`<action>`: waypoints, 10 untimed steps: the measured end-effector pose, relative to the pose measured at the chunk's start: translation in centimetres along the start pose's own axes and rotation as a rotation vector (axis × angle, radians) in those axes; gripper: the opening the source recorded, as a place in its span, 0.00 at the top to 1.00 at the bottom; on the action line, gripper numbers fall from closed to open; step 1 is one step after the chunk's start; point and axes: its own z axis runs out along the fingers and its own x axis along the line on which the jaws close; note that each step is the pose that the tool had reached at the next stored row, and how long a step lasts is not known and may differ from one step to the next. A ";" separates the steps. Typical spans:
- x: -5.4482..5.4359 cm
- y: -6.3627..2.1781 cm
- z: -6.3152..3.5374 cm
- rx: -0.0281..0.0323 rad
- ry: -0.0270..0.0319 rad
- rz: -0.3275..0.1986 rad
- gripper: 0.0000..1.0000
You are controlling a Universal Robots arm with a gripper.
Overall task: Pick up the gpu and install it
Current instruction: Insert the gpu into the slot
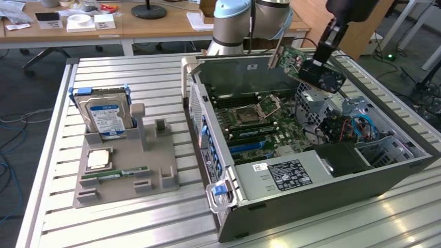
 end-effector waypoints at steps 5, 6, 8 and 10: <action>0.0 0.00 0.05 -0.0022 0.0051 -0.091 0.74; 0.0 0.00 0.06 -0.0026 0.0061 -0.109 0.74; 0.0 0.00 0.07 -0.0033 0.0082 -0.145 0.74; 0.0 -0.01 0.09 -0.0042 0.0102 -0.181 0.74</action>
